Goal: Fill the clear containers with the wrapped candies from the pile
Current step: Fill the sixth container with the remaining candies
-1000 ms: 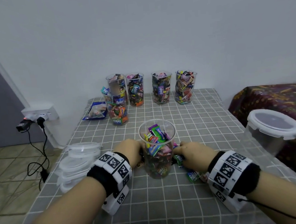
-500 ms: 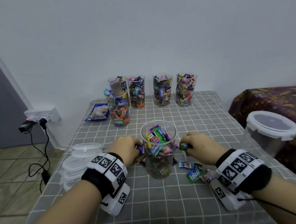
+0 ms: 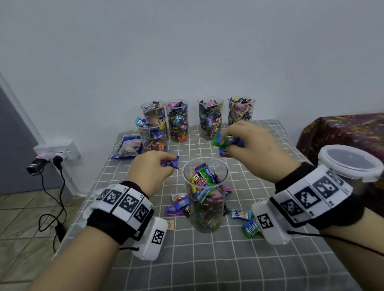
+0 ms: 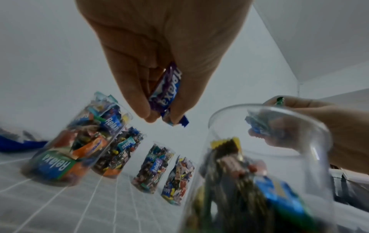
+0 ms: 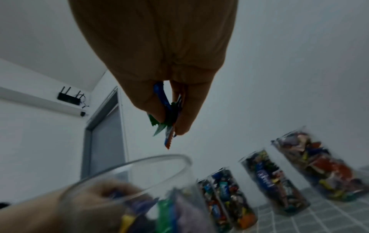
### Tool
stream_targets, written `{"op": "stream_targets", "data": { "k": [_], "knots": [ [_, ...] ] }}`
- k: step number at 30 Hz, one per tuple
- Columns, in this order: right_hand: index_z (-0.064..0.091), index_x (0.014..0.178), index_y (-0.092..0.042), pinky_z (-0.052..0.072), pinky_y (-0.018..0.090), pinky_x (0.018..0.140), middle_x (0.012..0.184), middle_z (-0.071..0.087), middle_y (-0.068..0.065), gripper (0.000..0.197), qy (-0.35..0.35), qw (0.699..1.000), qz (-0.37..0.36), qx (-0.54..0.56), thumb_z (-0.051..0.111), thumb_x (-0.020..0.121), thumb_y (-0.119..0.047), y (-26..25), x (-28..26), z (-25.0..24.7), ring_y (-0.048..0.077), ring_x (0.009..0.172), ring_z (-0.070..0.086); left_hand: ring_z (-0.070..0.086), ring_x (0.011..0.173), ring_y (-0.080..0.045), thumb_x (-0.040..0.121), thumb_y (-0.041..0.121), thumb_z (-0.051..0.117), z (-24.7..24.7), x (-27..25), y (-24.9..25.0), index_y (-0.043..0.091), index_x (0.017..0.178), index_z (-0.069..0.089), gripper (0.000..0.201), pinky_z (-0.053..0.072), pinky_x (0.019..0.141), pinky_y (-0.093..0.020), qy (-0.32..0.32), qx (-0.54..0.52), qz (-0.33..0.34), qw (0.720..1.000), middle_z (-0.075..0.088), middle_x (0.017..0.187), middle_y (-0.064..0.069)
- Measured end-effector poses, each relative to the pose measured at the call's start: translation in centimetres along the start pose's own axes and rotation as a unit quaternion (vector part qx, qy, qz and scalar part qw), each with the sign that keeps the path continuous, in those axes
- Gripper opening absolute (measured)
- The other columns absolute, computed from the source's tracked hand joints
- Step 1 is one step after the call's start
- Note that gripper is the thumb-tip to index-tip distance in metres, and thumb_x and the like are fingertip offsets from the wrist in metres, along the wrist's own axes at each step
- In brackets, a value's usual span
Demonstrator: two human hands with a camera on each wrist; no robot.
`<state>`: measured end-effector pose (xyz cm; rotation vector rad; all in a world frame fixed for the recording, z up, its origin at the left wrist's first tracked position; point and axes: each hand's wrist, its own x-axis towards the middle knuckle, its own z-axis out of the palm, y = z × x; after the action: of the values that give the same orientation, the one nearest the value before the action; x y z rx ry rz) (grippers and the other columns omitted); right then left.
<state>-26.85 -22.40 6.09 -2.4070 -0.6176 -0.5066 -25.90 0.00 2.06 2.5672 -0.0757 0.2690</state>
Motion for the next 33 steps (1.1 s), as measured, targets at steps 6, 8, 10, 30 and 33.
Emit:
{"op": "stream_targets", "data": {
  "k": [6, 8, 10, 30, 33],
  "knots": [
    [0.062, 0.098, -0.003, 0.038, 0.033, 0.079, 0.102, 0.055, 0.010, 0.016, -0.102, 0.994, -0.032, -0.009, 0.056, 0.083, -0.004, -1.9, -0.7, 2.5, 0.023, 0.094, 0.050, 0.056, 0.107, -0.015, 0.085, 0.021, 0.066, -1.3, 0.0, 1.1, 0.025, 0.115, 0.067, 0.030, 0.043, 0.093, -0.030, 0.021, -0.041, 0.020, 0.999, 0.065, 0.118, 0.001],
    [0.061, 0.100, -0.004, 0.038, 0.033, 0.080, 0.104, 0.054, 0.008, 0.020, -0.118, 0.992, -0.031, -0.008, 0.056, 0.081, -0.003, -2.0, -0.8, 2.9, 0.023, 0.095, 0.050, 0.057, 0.107, -0.014, 0.084, 0.020, 0.067, -1.5, -0.1, 1.5, 0.025, 0.114, 0.068, 0.031, 0.042, 0.093, -0.026, 0.025, -0.045, 0.027, 0.998, 0.065, 0.118, 0.002],
    [0.060, 0.106, -0.009, 0.039, 0.032, 0.084, 0.108, 0.053, 0.004, 0.027, -0.123, 0.992, -0.026, 0.002, 0.058, 0.080, -0.004, -1.7, -1.0, 3.1, 0.018, 0.097, 0.049, 0.057, 0.108, -0.013, 0.084, 0.020, 0.067, -1.7, -0.3, 1.9, 0.024, 0.114, 0.068, 0.031, 0.040, 0.092, -0.024, 0.028, -0.051, 0.033, 0.998, 0.066, 0.117, 0.002],
    [0.040, 0.118, -0.036, 0.049, 0.028, 0.093, 0.119, 0.059, -0.008, 0.062, -0.096, 0.907, 0.156, 0.380, 0.076, 0.075, -0.007, 1.1, -5.3, 6.7, 0.006, 0.108, 0.060, 0.054, 0.090, -0.005, 0.082, 0.025, 0.067, -0.2, -1.4, 6.2, 0.030, 0.119, 0.064, 0.037, 0.042, 0.083, -0.018, -0.072, -0.024, 0.127, 0.989, 0.063, 0.119, 0.007],
    [0.041, 0.112, -0.038, 0.050, 0.025, 0.092, 0.116, 0.058, -0.009, 0.058, -0.094, 0.906, 0.153, 0.383, 0.076, 0.076, -0.009, 1.4, -5.3, 6.8, 0.003, 0.106, 0.060, 0.059, 0.098, -0.006, 0.081, 0.032, 0.070, 0.1, -1.5, 6.0, 0.032, 0.121, 0.061, 0.041, 0.048, 0.089, -0.028, -0.079, -0.045, 0.124, 0.988, 0.063, 0.117, 0.007]
  ]
}}
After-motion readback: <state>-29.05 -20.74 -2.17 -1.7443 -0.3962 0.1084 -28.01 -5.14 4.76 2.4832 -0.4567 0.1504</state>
